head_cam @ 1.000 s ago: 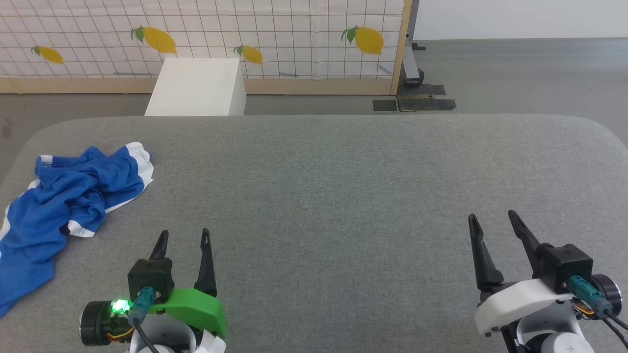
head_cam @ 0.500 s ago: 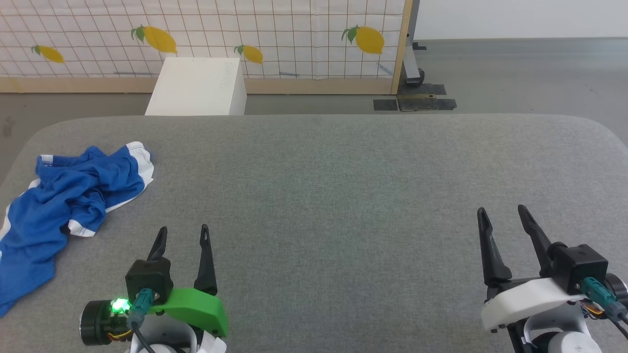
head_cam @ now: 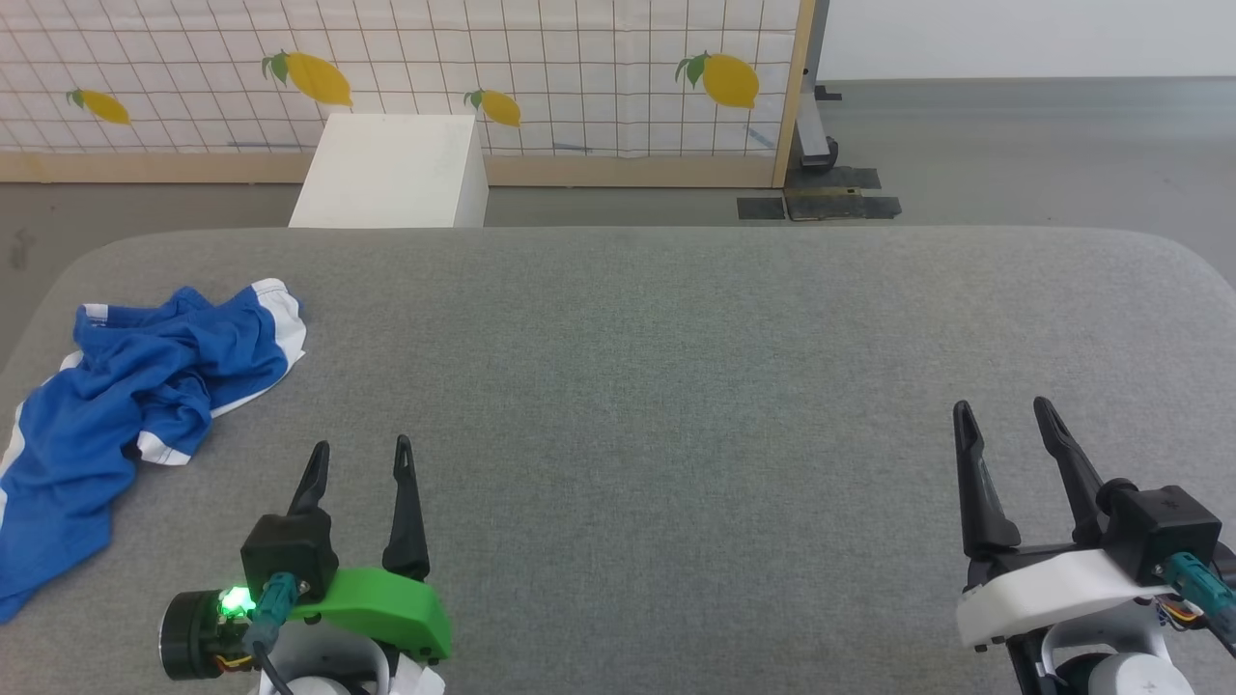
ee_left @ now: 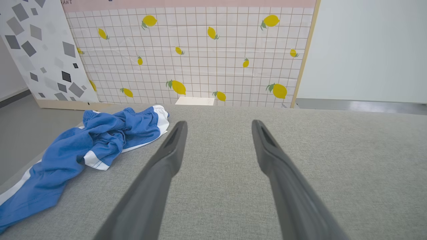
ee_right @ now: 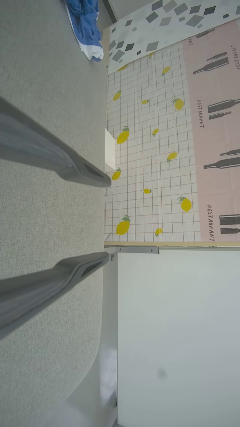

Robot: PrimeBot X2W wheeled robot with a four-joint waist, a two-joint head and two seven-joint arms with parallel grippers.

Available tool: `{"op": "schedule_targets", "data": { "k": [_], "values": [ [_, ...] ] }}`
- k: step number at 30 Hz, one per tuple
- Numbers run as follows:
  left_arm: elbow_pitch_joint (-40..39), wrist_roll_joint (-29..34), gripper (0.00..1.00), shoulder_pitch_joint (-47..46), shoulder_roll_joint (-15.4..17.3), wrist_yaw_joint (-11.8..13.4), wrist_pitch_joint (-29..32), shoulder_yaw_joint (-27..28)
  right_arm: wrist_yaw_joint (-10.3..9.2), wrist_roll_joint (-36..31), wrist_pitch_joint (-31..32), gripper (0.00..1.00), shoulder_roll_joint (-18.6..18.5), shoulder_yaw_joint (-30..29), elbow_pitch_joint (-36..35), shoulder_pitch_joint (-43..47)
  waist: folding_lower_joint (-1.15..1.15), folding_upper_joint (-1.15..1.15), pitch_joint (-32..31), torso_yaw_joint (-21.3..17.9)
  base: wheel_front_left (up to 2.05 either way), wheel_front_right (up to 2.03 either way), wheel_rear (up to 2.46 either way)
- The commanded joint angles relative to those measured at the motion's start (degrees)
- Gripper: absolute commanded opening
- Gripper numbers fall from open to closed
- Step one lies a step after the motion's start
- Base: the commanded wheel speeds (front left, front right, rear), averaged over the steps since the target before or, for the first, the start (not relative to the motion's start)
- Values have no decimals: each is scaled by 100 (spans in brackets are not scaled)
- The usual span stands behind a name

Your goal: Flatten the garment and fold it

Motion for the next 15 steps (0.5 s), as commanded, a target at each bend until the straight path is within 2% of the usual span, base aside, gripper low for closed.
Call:
{"op": "schedule_targets", "data": {
  "k": [1, 15],
  "values": [
    [-26, -89, 100, -61, 23, 44, -52, -3, 17, 61, -63, 100, 0, -26, -36, 73, 0, 0, -2, 3, 0, 0, 0],
    [-11, -189, 100, -52, 29, 113, -216, -47, 22, 147, -229, 100, 0, -85, -37, 131, 0, 0, -25, 15, 0, 0, 0]
  ]
}}
